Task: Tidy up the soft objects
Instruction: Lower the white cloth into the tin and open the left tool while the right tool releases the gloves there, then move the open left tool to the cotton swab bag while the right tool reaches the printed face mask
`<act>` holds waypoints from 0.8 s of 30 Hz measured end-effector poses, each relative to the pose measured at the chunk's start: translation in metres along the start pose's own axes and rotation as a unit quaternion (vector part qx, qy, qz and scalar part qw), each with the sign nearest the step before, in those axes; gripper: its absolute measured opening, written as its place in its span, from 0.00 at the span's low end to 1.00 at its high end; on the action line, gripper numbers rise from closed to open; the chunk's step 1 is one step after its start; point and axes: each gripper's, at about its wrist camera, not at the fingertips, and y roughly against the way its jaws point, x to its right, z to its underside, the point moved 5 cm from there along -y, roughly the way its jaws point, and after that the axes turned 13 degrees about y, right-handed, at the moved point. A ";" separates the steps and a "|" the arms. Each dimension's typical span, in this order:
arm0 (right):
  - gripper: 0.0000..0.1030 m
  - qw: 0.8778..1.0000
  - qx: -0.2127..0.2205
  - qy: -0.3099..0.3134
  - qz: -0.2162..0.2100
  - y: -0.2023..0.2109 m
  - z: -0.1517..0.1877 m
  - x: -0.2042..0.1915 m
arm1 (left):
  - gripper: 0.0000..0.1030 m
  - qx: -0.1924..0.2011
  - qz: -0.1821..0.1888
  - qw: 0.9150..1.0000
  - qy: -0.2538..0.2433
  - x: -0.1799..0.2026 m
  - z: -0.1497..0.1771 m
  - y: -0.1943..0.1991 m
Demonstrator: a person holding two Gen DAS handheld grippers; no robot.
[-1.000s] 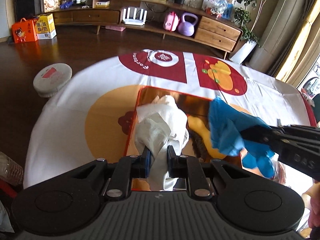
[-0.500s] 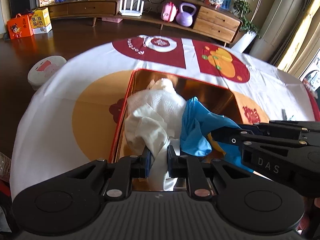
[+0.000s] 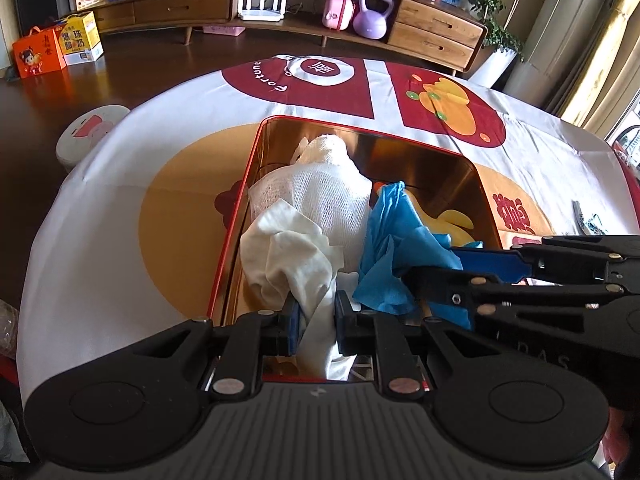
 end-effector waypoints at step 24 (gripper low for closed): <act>0.62 0.998 0.054 -0.012 -0.016 0.078 0.007 0.013 | 0.65 0.035 0.009 0.999 0.017 0.011 0.006 0.040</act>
